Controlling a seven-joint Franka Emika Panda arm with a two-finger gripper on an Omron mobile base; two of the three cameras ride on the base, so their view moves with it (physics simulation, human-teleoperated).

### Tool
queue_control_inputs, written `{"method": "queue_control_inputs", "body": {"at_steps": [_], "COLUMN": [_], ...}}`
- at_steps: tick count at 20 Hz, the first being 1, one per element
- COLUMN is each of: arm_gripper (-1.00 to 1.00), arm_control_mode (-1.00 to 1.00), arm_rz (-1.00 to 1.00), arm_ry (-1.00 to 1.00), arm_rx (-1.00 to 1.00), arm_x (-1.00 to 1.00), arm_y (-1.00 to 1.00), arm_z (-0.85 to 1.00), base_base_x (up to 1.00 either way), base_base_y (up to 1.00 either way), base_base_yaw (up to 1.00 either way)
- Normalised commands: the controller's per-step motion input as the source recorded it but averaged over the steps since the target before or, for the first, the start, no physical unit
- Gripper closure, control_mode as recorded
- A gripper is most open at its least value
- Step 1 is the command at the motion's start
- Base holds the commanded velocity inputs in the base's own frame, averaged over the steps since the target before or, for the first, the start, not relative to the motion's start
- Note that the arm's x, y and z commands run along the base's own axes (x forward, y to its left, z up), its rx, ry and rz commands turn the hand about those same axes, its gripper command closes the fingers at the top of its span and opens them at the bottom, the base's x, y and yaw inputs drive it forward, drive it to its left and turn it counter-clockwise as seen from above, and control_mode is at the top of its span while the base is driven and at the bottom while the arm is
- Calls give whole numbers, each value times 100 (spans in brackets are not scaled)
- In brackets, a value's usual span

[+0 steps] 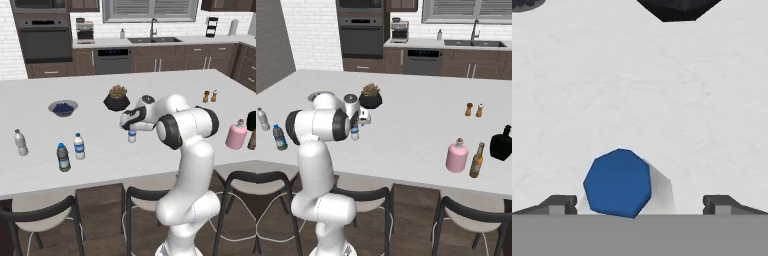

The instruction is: Move the plastic bottles in the middle to the plastics group, and the glass bottles in the middle to the glass group.

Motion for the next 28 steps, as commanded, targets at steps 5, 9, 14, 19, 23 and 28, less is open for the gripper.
{"method": "queue_control_inputs", "body": {"at_steps": [5,9,14,19,23,28], "arm_gripper": [100,100,100,100,100,100], "arm_control_mode": [-100,-100,-100,-100,-100,-100], "arm_rz": [0,0,7,26,33,34], "arm_ry": [0,0,0,0,0,0], "arm_rx": [0,0,5,10,2,0], "arm_x": [3,0,-5,-65,-82,-85], "arm_y": [3,2,0,4,21,27], "arm_z": [-13,-9,-6,0,0,0], "base_base_x": [0,0,0,0,0,0], "base_base_y": [0,0,0,0,0,0], "base_base_yaw": [0,0,0,0,0,0]}}
